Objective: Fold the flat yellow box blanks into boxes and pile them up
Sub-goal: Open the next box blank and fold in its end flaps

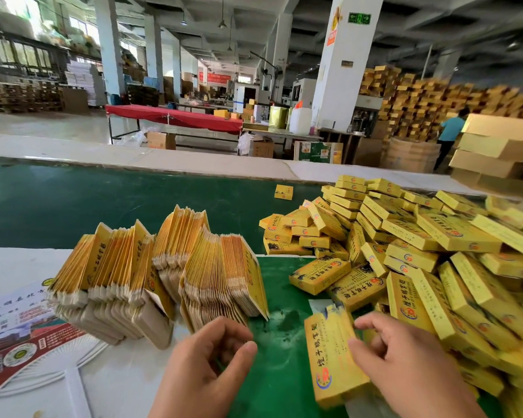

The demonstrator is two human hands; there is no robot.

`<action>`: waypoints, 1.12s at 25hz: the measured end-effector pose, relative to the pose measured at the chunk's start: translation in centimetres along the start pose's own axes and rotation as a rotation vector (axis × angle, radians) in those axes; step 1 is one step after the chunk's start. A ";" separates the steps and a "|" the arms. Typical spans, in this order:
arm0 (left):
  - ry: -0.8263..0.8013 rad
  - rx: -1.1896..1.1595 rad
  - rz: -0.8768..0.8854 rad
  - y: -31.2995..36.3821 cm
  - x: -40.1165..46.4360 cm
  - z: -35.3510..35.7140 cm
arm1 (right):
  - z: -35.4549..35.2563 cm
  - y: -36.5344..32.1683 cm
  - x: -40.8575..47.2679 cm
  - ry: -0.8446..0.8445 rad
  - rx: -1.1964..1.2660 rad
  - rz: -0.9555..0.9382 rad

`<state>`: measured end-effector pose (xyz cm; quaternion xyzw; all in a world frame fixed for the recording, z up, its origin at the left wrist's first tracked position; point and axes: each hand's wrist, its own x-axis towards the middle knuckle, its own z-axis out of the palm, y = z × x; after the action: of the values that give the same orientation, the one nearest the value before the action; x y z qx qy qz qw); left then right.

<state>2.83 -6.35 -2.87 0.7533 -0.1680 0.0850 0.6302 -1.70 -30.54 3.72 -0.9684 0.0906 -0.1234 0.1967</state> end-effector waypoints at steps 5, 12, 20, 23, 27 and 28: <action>-0.077 0.113 0.112 1.0 -0.4 -0.2 | 1.2 -0.2 -1.4 0.034 -0.330 -0.109; -0.079 0.113 0.136 1.3 -0.6 -0.4 | 4.9 0.5 -3.1 -0.037 -0.584 -0.380; -0.068 0.110 0.149 1.5 -0.5 -0.3 | 5.6 -0.4 0.3 -0.196 -0.380 -0.282; -0.017 0.108 0.156 1.6 -0.4 -0.4 | 6.4 -3.0 2.3 -0.017 -0.166 -0.403; 0.017 0.097 0.124 1.4 -0.3 -0.8 | 8.8 -5.4 5.9 -0.185 0.069 -0.407; 0.016 0.094 0.116 1.3 -0.3 -0.9 | 9.2 -5.3 6.5 -0.201 0.110 -0.398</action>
<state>2.15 -5.65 -1.56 0.7702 -0.2020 0.1353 0.5896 7.65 -23.88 -1.02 -0.9624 -0.1293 -0.0673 0.2291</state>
